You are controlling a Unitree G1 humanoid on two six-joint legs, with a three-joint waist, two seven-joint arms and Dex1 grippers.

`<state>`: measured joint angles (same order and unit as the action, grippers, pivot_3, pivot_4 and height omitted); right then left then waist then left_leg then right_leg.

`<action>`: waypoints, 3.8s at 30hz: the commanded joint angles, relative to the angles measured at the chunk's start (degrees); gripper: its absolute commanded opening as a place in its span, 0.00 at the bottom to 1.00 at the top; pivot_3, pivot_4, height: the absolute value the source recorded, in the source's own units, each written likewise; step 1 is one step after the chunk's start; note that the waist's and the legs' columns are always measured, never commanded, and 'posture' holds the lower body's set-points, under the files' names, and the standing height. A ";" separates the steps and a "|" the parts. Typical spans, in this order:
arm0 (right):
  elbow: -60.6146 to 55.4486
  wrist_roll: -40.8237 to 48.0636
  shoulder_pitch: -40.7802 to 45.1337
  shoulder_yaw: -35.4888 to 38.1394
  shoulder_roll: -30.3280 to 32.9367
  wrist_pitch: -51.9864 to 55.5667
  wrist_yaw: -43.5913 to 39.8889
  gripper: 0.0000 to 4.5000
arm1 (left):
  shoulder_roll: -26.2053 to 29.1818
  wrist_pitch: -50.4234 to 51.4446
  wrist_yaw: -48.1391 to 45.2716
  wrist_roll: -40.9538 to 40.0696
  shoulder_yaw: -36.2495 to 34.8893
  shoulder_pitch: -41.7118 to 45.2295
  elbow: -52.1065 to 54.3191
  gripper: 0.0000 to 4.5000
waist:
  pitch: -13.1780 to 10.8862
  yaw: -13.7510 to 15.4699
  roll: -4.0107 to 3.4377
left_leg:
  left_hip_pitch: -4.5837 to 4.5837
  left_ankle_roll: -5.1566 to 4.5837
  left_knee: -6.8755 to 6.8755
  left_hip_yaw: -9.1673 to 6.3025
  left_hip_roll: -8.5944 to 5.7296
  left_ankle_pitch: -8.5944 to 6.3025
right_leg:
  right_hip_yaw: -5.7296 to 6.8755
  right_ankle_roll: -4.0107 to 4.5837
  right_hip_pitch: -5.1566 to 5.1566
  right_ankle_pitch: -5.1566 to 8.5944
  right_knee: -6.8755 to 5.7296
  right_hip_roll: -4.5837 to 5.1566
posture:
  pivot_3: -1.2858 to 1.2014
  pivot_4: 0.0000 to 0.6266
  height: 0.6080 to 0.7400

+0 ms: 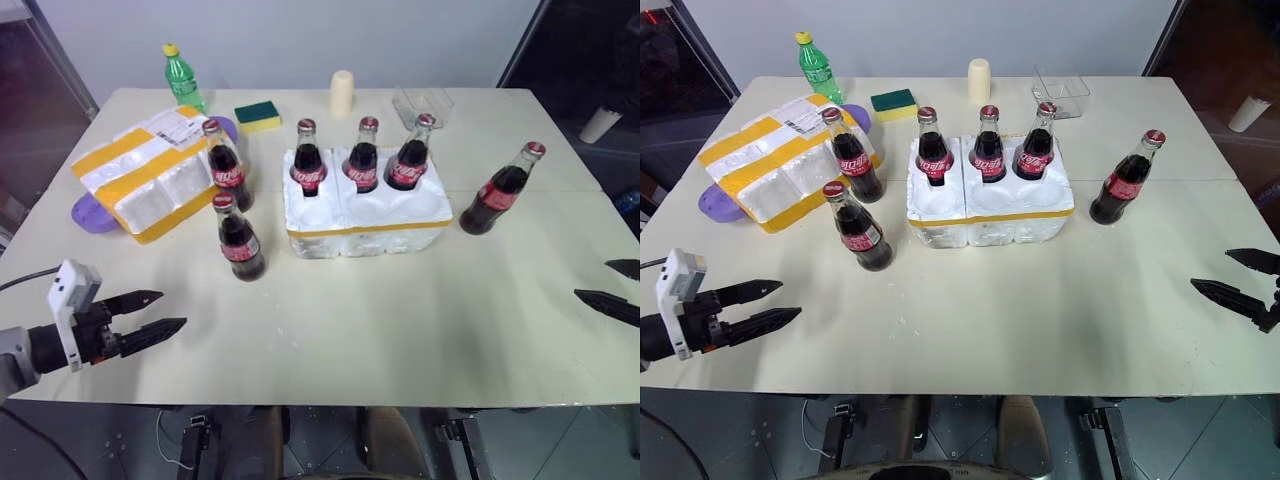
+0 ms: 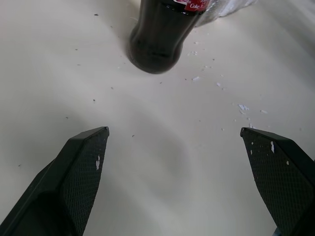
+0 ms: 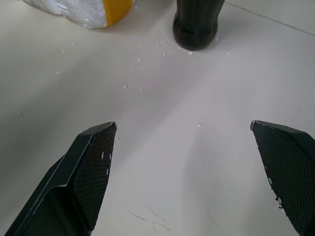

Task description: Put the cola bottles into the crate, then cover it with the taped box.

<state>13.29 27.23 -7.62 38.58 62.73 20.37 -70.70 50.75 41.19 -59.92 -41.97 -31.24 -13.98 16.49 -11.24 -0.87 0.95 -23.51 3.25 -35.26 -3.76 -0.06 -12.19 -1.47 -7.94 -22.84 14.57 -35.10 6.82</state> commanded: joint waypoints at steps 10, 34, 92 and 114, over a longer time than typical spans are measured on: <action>1.29 -0.24 1.69 1.21 -0.15 -2.22 0.43 1.00 | -1.24 -6.34 4.62 4.61 -1.48 3.87 -3.12 0.99 | 0.01 0.02 0.00 | 0.01 0.00 0.00 0.01 0.00 0.00 | 0.00 0.00 0.03 0.00 -0.02 0.00 | 0.52 0.24 0.99; -36.39 28.89 9.70 2.02 3.27 28.59 0.91 1.00 | -4.76 -7.82 2.43 3.58 17.08 27.57 -6.74 0.99 | 0.01 0.47 0.06 | 0.00 -0.02 -0.23 -0.02 0.02 0.01 | 0.01 -0.02 0.15 -0.03 -0.12 -0.06 | 0.52 0.24 0.99; -47.27 41.05 1.65 9.22 -5.89 32.28 24.68 1.00 | -38.27 -26.33 -0.84 25.39 42.35 76.21 -48.48 0.62 | -0.10 1.46 0.22 | -0.90 -0.25 -0.90 -0.28 -0.09 -0.08 | 0.12 -0.53 -0.48 -0.25 -0.57 -0.13 | 0.52 0.24 0.99; -42.83 27.26 13.44 -7.86 -5.78 24.17 26.78 1.00 | -24.45 -1.04 15.70 19.13 23.95 55.81 -4.39 0.99 | -0.08 0.16 0.13 | -0.79 -0.21 -0.92 -0.46 -0.09 -0.06 | 0.13 -0.53 -0.53 -0.21 -1.03 -0.17 | 0.52 0.24 0.99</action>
<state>-29.12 54.60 5.06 30.23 57.27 45.71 -43.55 25.32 36.81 -48.17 -21.34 -3.61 43.38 5.21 -11.32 -0.71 1.08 -24.25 3.04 -36.24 -4.21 -0.16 -12.25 -1.34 -8.48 -23.27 14.36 -36.12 6.66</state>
